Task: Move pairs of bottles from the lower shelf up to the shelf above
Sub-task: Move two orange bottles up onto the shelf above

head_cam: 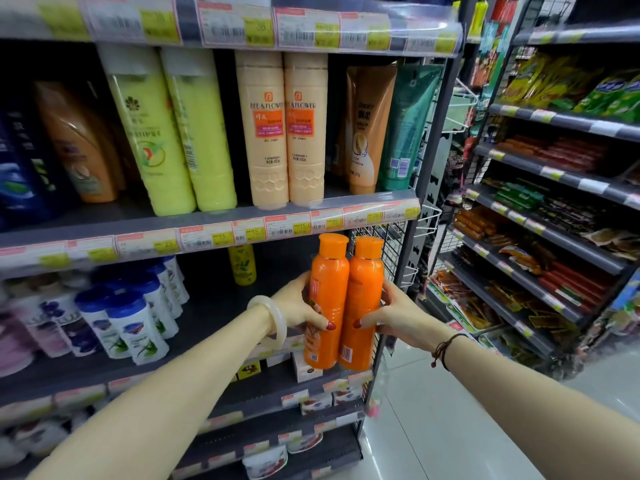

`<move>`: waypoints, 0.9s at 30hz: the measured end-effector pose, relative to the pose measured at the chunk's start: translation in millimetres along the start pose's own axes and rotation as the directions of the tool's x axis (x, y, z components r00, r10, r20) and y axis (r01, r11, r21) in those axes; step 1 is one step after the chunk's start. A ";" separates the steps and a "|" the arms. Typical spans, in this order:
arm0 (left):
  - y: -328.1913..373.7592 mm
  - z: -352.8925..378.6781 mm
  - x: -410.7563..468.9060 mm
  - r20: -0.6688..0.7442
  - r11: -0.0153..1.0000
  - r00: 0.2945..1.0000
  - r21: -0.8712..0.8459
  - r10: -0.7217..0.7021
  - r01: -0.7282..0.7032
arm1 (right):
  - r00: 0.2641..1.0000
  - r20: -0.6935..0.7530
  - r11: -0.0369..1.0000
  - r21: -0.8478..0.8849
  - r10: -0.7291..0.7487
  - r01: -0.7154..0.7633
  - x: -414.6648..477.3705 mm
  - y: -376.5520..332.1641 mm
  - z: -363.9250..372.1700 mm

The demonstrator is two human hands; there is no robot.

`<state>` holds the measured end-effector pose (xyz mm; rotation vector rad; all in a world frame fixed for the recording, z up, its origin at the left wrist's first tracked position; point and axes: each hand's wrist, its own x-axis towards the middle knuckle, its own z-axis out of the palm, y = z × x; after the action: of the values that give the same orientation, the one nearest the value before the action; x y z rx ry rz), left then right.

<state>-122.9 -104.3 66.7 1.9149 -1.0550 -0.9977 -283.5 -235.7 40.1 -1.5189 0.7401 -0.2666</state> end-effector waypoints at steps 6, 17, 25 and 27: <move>5.9 -19.0 -22.2 -0.022 0.984 0.993 0.138 0.117 -0.112 | 0.997 0.029 0.996 -0.052 -0.077 0.079 -14.6 -18.4 11.8; 19.4 -108.1 -94.8 -0.001 0.938 0.960 0.212 0.281 -0.275 | 0.964 0.007 0.952 -0.154 -0.266 0.264 -51.4 -95.2 85.1; 27.8 -177.0 -159.0 -0.037 0.914 0.924 0.167 0.380 -0.369 | 0.922 0.066 0.913 -0.130 -0.382 0.387 -73.8 -151.2 148.9; 30.1 -193.1 -172.6 -0.071 0.909 0.914 0.158 0.400 -0.386 | 0.908 0.085 0.897 -0.137 -0.411 0.419 -75.3 -166.7 160.4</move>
<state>-27.6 79.2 225.7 1.7408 -1.4125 -0.6031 -199.4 -74.7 202.0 -1.8188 0.3897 -0.4957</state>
